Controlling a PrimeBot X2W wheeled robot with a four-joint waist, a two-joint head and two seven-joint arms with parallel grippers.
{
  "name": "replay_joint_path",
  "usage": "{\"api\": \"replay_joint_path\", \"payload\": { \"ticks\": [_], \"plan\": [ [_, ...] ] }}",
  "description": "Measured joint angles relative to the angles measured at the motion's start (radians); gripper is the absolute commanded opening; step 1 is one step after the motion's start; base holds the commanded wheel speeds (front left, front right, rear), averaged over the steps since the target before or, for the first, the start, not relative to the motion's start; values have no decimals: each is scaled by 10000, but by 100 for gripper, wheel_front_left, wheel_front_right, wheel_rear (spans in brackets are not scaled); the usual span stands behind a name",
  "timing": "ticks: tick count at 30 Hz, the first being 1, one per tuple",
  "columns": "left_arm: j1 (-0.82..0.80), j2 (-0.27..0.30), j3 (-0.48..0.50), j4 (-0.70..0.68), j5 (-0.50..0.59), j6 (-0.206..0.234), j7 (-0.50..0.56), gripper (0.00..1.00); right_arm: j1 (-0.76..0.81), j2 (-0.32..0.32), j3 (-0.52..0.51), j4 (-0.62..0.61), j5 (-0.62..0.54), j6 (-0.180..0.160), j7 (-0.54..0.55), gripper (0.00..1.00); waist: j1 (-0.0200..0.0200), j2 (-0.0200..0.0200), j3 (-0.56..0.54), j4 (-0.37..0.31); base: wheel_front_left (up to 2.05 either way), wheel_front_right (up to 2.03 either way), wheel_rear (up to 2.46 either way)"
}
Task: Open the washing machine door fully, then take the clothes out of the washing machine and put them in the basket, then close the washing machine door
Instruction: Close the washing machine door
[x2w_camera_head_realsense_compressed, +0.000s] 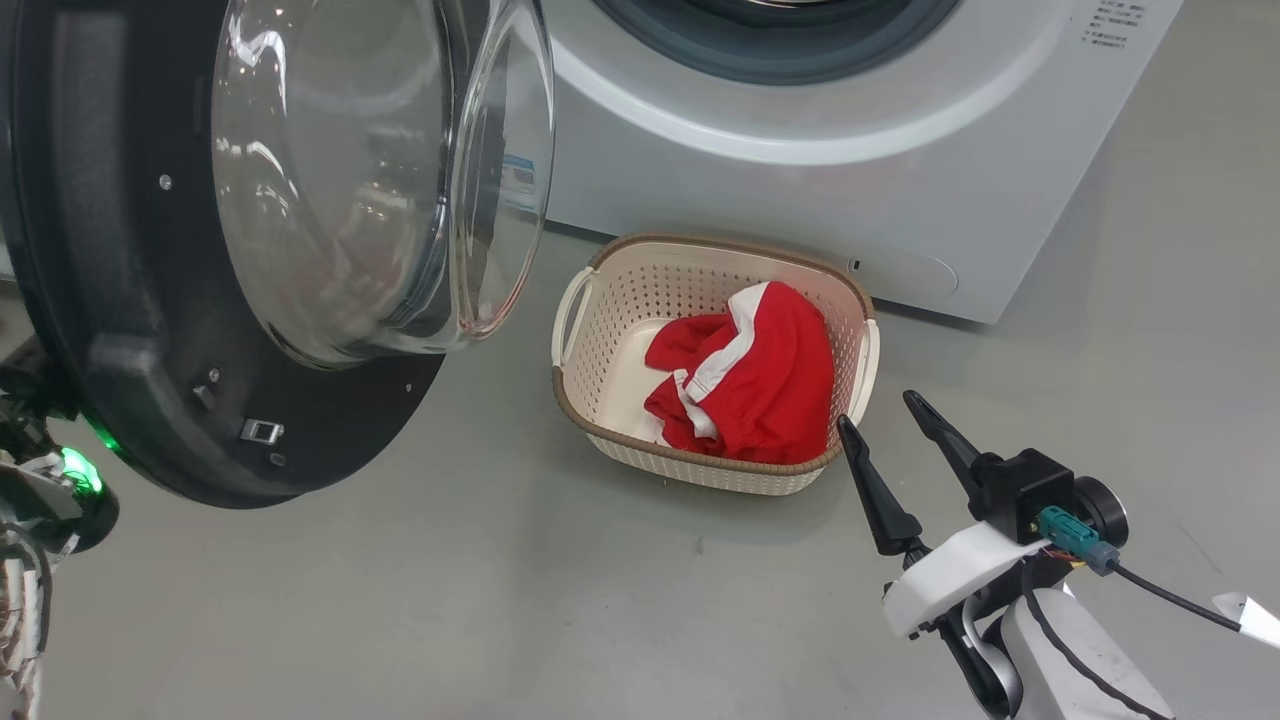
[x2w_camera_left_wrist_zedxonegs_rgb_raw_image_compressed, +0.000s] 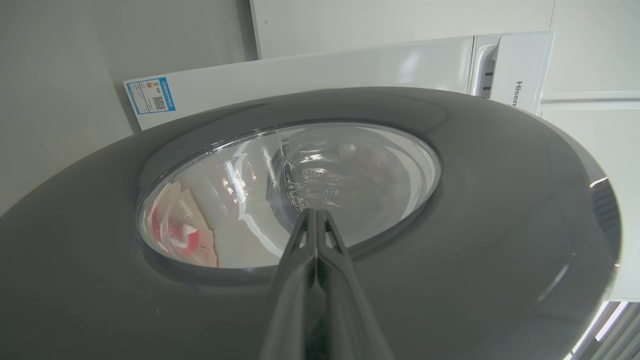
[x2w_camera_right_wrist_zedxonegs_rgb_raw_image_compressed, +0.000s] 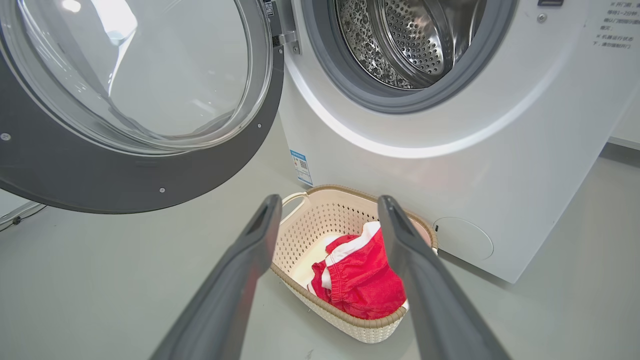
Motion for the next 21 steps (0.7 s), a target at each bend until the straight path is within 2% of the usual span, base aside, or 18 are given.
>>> {"api": "replay_joint_path", "payload": {
  "ticks": [8, 21],
  "plan": [
    [350, -261, -424, -575, -886, 0, 1988, 0, 1, 58, 38, 77, 15, 0, 0, 100, 0, 0, -54, -190, 0, 0, 0],
    [926, -357, -926, -1661, -1425, 113, 3768, 0, -11, 184, 176, 161, 79, 29, 0, 100, 0, 0, -119, -932, 0, 0, 0]
  ]
}}
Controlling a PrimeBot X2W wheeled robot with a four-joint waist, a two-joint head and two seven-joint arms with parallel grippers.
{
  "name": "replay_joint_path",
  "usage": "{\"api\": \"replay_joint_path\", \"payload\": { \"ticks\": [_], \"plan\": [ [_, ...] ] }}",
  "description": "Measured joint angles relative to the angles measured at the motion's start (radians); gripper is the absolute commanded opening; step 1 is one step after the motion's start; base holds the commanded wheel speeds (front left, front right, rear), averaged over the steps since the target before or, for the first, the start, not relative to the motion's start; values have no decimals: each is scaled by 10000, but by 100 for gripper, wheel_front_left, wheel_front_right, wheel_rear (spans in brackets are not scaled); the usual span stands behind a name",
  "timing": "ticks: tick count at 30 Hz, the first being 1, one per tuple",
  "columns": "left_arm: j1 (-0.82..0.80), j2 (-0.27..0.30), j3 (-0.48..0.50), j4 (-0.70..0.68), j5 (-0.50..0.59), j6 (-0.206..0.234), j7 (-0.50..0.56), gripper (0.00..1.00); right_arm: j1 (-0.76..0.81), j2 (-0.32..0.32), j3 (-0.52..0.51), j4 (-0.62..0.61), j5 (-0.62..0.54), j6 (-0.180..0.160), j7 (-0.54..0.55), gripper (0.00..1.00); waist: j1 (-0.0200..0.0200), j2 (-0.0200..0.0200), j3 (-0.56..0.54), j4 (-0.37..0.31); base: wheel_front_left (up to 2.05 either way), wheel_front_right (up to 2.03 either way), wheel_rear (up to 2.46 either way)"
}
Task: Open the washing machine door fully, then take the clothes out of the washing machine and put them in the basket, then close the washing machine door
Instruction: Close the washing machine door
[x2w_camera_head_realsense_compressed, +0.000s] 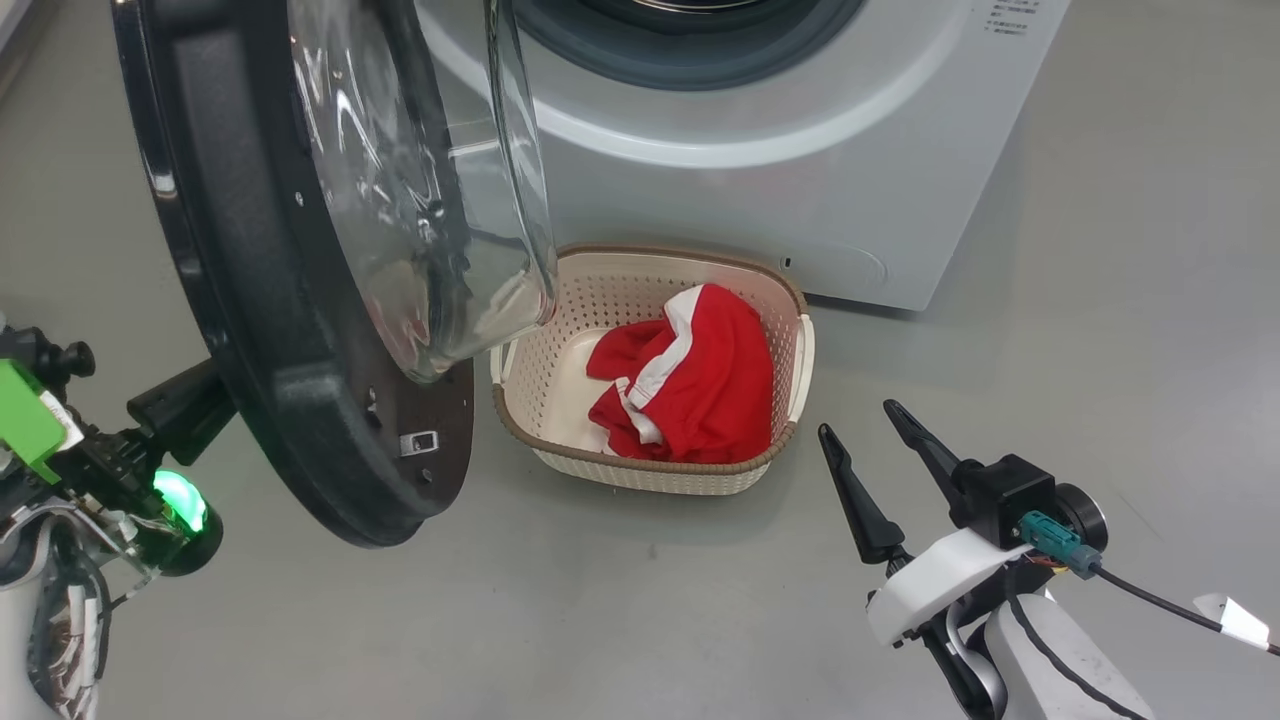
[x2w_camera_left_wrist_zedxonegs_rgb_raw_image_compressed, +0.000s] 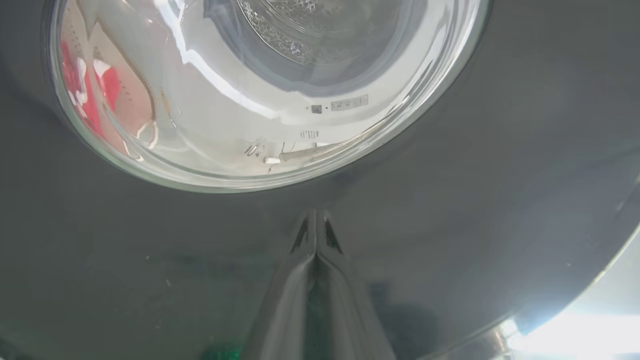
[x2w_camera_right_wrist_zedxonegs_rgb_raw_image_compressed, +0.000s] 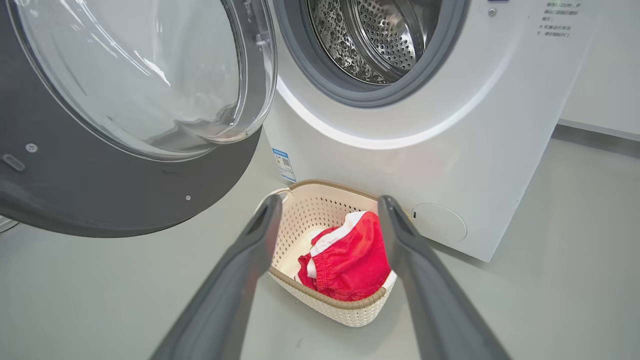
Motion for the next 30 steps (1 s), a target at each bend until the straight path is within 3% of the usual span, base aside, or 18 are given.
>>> {"api": "replay_joint_path", "payload": {
  "ticks": [15, 30],
  "plan": [
    [184, -612, 132, -872, -355, 2, -17, 0, -95, 90, -23, -15, 50, 2, 0, 100, 0, 0, 31, -1490, 0, 0, 0],
    [-248, -909, 654, -1417, -372, -15, -1210, 0, -253, 128, -119, -157, 305, 0, 0, 100, 0, 0, 342, -3310, 0, 0, 0]
  ]
}}
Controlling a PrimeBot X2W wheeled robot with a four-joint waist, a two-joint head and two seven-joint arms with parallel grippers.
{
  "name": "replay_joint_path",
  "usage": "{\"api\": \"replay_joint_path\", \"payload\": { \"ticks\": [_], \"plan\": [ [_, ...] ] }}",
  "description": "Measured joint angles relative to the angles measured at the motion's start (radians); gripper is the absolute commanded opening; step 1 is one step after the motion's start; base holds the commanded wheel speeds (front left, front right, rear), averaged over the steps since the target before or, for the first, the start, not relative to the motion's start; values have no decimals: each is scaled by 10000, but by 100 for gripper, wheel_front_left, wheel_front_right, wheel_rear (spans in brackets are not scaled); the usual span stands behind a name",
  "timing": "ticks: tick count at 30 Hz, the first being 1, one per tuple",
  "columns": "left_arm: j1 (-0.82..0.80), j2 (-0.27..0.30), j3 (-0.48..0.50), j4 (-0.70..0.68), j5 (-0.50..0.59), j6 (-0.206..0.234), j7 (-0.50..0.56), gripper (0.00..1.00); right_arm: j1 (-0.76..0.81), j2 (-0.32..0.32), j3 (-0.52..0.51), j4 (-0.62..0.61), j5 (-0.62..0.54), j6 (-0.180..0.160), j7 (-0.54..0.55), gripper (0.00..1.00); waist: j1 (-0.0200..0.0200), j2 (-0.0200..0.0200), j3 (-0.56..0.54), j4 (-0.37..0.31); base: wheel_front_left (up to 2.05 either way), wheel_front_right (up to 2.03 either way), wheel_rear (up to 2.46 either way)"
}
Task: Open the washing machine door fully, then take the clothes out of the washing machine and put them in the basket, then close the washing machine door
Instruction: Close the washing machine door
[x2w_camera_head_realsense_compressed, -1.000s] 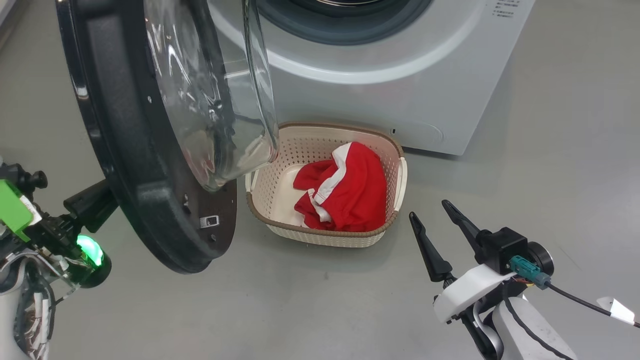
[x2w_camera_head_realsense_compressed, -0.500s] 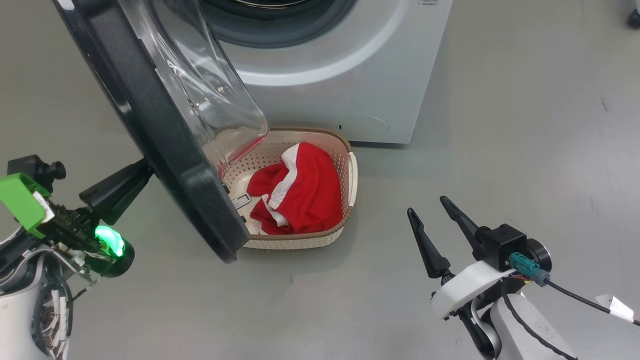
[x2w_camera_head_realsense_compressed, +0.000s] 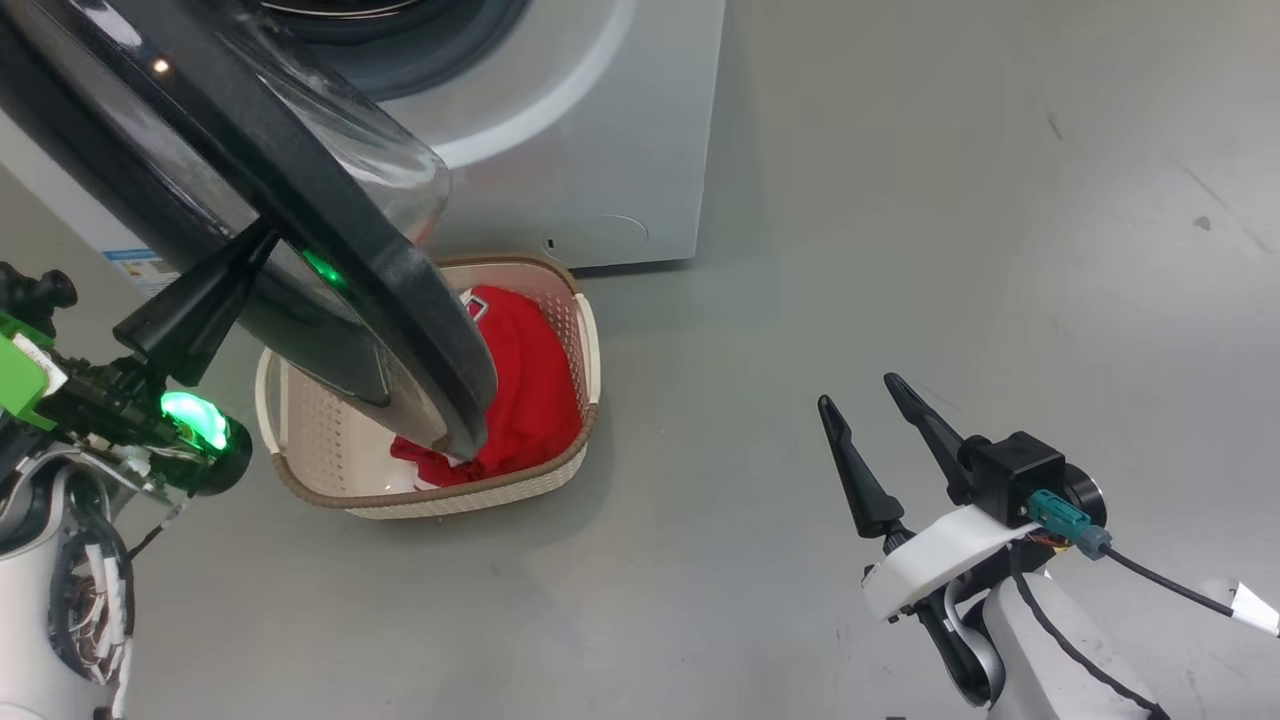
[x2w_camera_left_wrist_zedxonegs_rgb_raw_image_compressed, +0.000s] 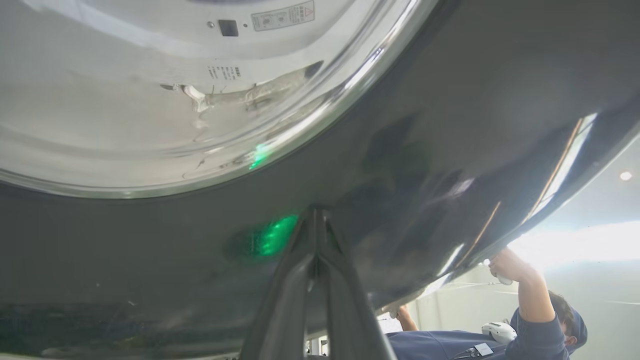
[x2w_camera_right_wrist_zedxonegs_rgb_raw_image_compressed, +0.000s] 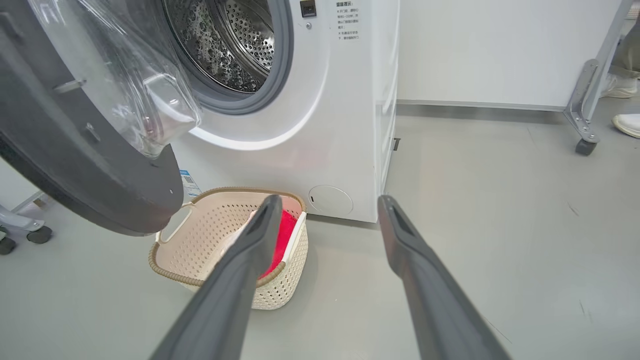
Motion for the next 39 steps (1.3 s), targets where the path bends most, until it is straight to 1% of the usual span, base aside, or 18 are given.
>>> {"api": "replay_joint_path", "payload": {
  "ticks": [2, 7, 11, 17, 21, 29, 39],
  "plan": [
    [-47, -29, 31, -21, 15, -6, -75, 0, -9, 2, -13, -4, 15, 0, 0, 100, 0, 0, 26, -119, 0, 0, 0],
    [-385, -249, 207, -130, 54, -50, -500, 0, -139, 19, -71, -36, 61, 0, 0, 100, 0, 0, 159, -685, 0, 0, 0],
    [-610, -353, 286, -138, 401, -134, -756, 0, -196, 29, -138, -71, 86, 0, 0, 100, 0, 0, 259, -1078, 0, 0, 0],
    [-737, -476, 389, -88, 587, -188, -1231, 0, -209, 40, -199, -86, 115, -2, 0, 100, 0, 0, 374, -1514, 0, 0, 0],
    [-952, -476, 558, -82, 679, -192, -1555, 0, -271, 48, -184, -127, 144, 0, 0, 100, 0, 0, 447, -1742, 0, 0, 0],
    [-1630, -449, 842, -125, 1212, -253, -2232, 0, -352, 59, -188, -211, 198, -2, 0, 100, 0, 0, 755, -2164, 0, 0, 0],
    [-2490, -81, 943, -192, 1825, -261, -2805, 0, -474, 82, -165, -525, 470, -42, 0, 100, -1, 0, 1404, -2706, 0, 0, 0]
  ]
}}
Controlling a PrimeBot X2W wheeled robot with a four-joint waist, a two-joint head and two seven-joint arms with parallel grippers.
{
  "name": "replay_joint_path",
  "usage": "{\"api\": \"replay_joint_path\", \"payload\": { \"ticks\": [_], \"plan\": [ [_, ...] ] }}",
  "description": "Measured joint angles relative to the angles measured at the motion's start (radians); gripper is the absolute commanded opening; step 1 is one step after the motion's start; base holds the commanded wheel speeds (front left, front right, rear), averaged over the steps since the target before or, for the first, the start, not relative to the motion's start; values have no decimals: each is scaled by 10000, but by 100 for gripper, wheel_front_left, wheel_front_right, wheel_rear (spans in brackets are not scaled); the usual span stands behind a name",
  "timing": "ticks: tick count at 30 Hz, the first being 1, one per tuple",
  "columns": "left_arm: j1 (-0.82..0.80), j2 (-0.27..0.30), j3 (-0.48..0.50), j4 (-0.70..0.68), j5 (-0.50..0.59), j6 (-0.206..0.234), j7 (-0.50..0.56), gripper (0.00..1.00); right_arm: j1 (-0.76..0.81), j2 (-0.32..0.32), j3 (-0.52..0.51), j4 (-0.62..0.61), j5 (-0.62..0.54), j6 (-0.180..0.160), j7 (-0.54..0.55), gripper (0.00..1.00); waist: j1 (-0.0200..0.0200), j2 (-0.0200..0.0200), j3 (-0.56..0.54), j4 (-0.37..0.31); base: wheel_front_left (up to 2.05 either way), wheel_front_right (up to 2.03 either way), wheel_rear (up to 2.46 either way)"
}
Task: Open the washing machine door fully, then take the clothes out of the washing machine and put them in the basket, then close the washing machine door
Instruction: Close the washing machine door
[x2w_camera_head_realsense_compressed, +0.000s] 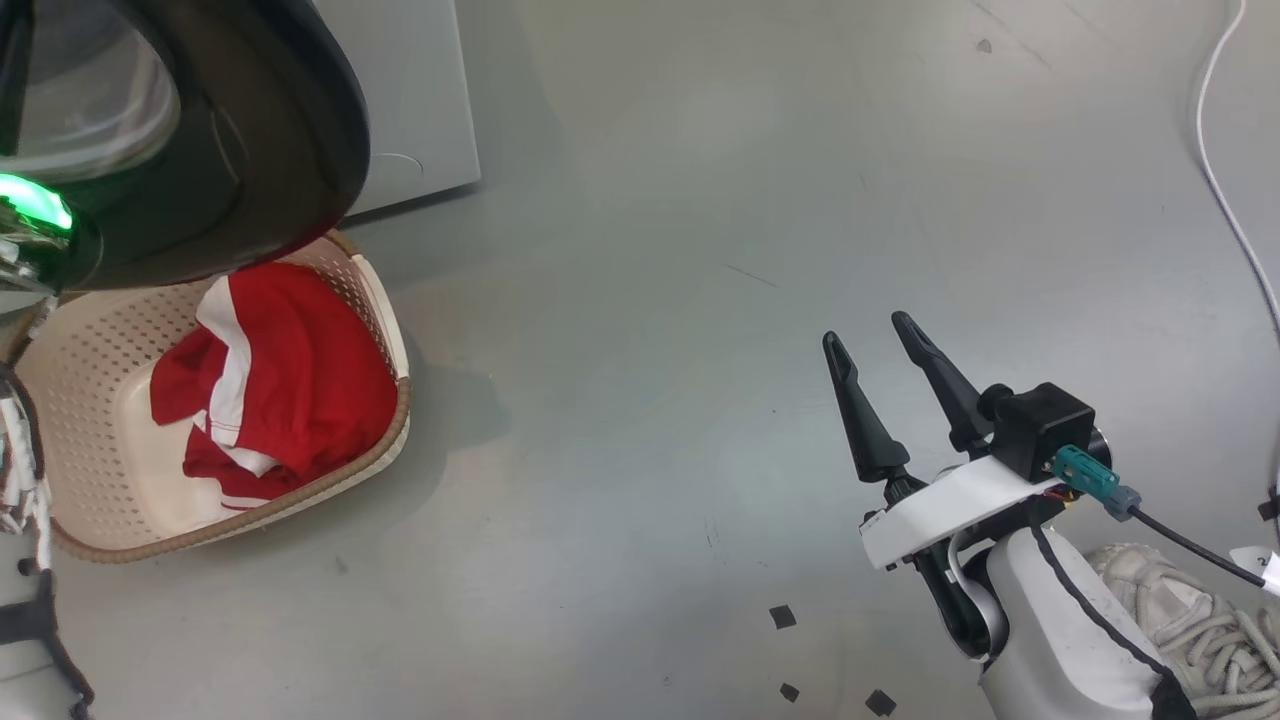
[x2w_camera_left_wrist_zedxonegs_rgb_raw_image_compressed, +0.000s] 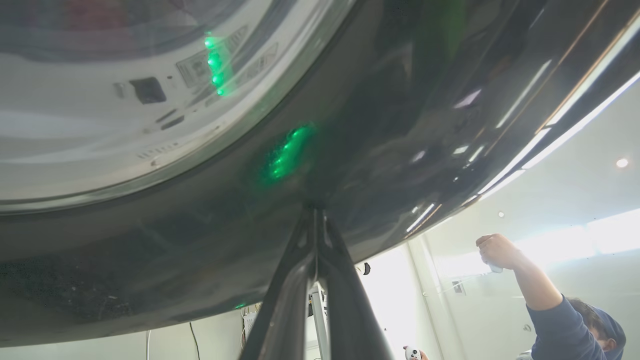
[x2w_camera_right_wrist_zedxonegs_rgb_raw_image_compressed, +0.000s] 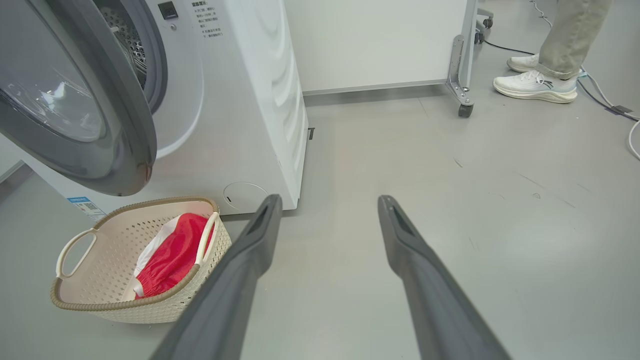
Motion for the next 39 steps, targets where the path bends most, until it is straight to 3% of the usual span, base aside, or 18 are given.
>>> {"api": "replay_joint_path", "payload": {
  "ticks": [7, 15, 28, 39],
  "plan": [
    [-594, 286, 0, 2, 445, -2, -251, 0, -159, 31, 4, -236, 230, -13, 0, 100, 0, 0, 593, -315, 0, 0, 0],
    [-1058, 219, -8, 372, 564, -2, -493, 0, -391, 38, -125, -376, 291, -182, 0, 100, 0, 0, 1182, -508, 0, 0, 0],
    [-1027, -545, 33, 533, 558, -4, -483, 0, -451, 46, -399, -314, 209, -196, -2, 100, 0, 0, 861, 10, 0, 0, 0],
    [-66, -1139, 472, 278, 468, -4, -477, 0, -436, 44, -508, -77, -21, -190, -2, 100, 0, 0, 272, 705, 0, 0, 0]
  ]
}}
